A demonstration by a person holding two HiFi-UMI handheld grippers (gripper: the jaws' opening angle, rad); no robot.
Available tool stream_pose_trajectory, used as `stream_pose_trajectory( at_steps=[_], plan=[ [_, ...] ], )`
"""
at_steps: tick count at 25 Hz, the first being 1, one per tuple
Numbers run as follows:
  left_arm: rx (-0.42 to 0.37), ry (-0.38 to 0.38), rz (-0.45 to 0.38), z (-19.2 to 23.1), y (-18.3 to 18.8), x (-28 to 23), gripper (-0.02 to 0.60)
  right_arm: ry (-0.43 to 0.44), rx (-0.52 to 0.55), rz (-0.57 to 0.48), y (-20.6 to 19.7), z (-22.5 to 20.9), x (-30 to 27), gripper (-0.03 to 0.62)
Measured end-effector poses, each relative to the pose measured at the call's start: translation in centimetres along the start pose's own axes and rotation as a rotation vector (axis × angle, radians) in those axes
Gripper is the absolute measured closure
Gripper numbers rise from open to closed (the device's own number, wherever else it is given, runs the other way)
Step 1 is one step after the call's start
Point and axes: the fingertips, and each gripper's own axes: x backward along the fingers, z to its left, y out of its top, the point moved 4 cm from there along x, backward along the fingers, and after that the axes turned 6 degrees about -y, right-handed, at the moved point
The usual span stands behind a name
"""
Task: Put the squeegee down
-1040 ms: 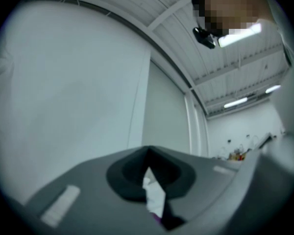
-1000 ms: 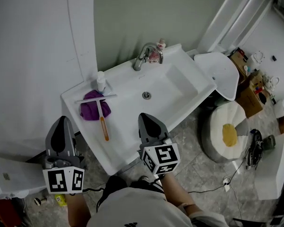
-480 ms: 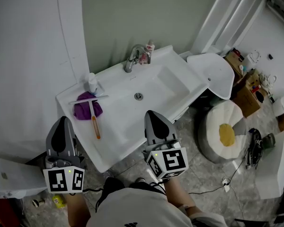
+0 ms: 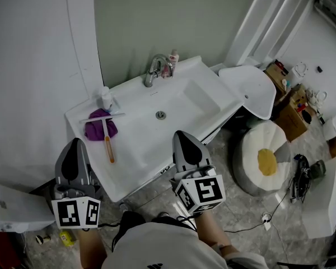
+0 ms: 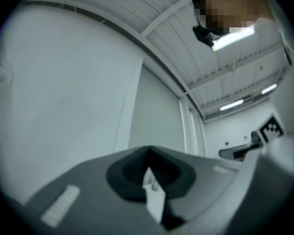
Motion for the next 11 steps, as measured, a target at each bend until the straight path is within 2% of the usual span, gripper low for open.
stream_pose_trajectory(
  at_steps=[11],
  plan=[
    [-0.008,0.0,0.0,-0.89,0.23,0.62,0.574,0.002,-0.002,-0.031,0.61,-0.41,0.82,0.592]
  ],
)
